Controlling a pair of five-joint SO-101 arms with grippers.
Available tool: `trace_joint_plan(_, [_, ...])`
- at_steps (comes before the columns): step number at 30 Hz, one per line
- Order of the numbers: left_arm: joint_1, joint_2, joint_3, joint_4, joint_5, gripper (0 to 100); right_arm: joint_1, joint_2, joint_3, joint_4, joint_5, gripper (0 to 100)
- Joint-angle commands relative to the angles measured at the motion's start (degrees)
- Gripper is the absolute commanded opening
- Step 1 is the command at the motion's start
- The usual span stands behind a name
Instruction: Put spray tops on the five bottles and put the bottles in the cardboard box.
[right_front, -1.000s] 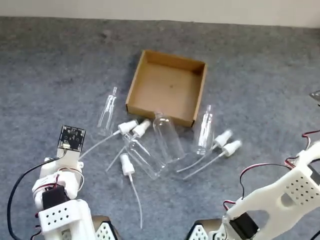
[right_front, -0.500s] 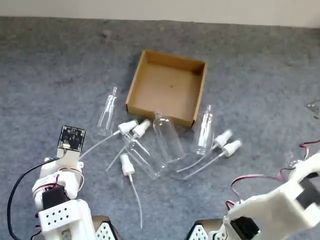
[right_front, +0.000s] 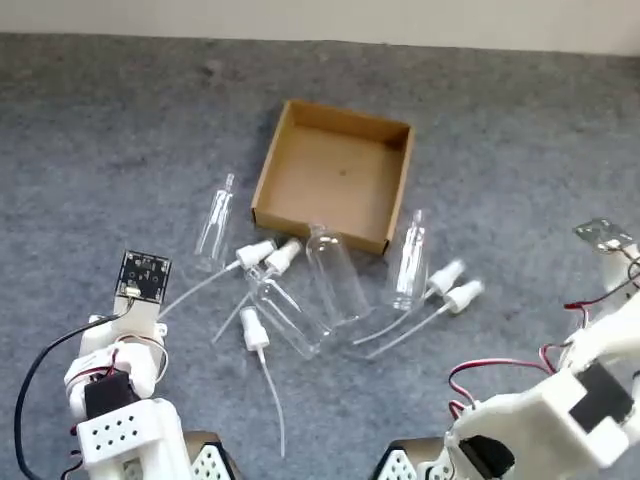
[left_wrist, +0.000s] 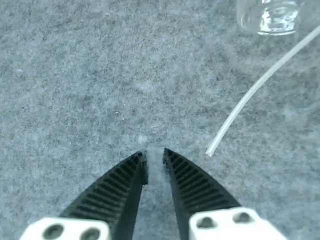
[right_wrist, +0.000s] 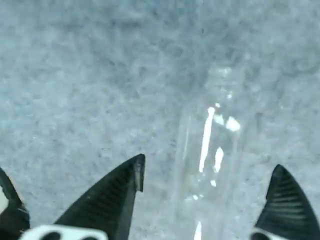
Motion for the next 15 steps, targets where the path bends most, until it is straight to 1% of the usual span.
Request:
trace_joint_plan(1, [0.66,0.04,1.45,-0.44,-0.53,1,-1.89,2.77,-4.53,-1.10,-1.41,33.2])
trace_joint_plan(4, [0.66,0.04,1.45,-0.44,-0.53,1,-1.89,6.37,-6.02,-1.01,-2.81,31.2])
trace_joint_plan(9, [0.66,-0.04,1.45,-0.44,-0.53,1,-4.09,10.77,-8.66,-1.19,-11.43,11.8])
trace_joint_plan(11, [0.66,-0.40,1.45,-0.44,-0.44,1,-5.67,11.74,-9.10,-0.92,-15.74,6.3])
trace_joint_plan(15, [0.22,-0.48,1.36,-0.62,-0.53,1,-9.27,11.65,-9.10,-0.84,-24.97,4.5])
